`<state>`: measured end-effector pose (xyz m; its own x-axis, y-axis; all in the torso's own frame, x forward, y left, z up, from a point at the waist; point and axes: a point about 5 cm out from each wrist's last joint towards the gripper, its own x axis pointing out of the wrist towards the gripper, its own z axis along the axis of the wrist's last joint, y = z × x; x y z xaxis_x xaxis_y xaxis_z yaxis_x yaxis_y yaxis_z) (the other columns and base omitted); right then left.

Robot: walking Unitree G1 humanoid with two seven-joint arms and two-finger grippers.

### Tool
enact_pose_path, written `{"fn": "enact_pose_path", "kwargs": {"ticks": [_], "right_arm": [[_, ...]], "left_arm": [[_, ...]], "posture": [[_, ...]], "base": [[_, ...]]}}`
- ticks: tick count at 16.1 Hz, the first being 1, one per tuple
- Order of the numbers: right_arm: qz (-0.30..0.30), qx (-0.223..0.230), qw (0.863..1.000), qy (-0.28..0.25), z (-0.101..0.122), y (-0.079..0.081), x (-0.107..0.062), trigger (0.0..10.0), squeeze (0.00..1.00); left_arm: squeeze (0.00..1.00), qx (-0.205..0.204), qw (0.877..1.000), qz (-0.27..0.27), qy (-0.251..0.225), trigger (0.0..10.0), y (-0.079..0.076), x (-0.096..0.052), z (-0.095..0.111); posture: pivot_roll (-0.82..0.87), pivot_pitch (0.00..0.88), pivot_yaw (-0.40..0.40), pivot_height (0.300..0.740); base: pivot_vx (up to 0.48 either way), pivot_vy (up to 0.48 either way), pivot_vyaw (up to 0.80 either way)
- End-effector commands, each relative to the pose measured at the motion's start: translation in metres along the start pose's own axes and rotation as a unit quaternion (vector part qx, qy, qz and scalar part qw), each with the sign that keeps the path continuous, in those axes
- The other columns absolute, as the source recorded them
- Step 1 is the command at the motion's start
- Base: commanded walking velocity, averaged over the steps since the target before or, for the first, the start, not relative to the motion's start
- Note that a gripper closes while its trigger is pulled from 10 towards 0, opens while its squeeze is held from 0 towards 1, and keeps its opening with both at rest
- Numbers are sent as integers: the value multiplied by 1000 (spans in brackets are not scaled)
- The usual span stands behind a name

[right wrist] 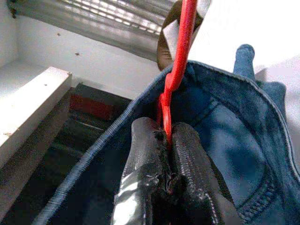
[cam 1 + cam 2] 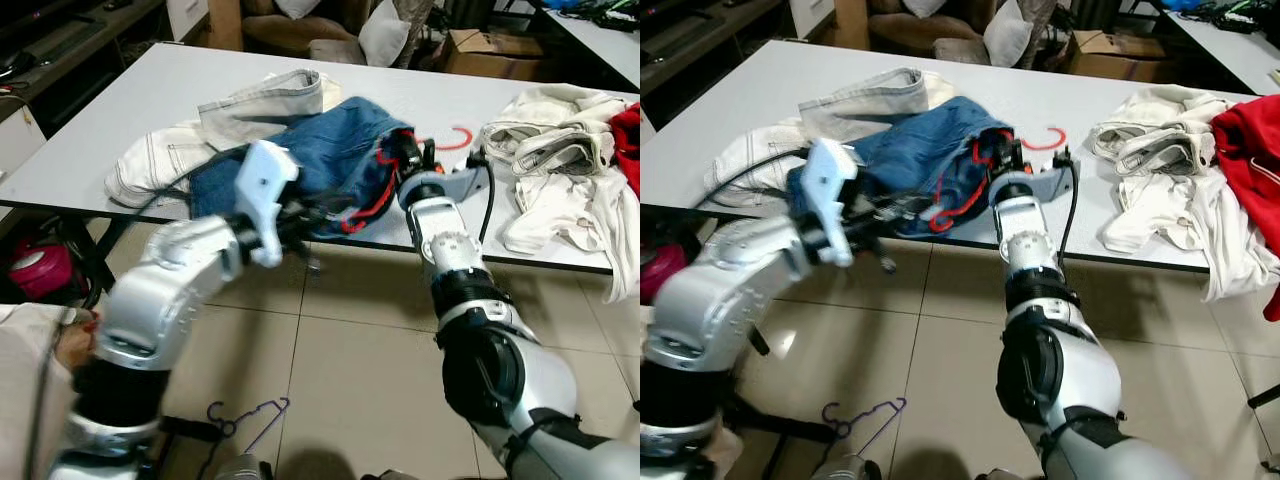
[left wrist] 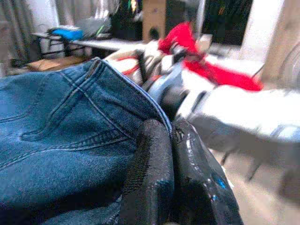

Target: Hang hanger

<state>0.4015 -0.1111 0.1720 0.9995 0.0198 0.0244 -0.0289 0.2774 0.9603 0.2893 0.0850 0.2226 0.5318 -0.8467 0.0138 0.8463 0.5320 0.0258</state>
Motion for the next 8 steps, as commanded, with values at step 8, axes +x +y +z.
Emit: {"fn": "enact_pose_path", "kwargs": {"ticks": [8], "right_arm": [[-57,-135,989,16,-12,-17,-5,10000,0]], "left_arm": [[0,-144,969,-19,-199,0,-3,23,70]], "posture": [[61,0,-35,740]], "base": [[0,0,0]]}}
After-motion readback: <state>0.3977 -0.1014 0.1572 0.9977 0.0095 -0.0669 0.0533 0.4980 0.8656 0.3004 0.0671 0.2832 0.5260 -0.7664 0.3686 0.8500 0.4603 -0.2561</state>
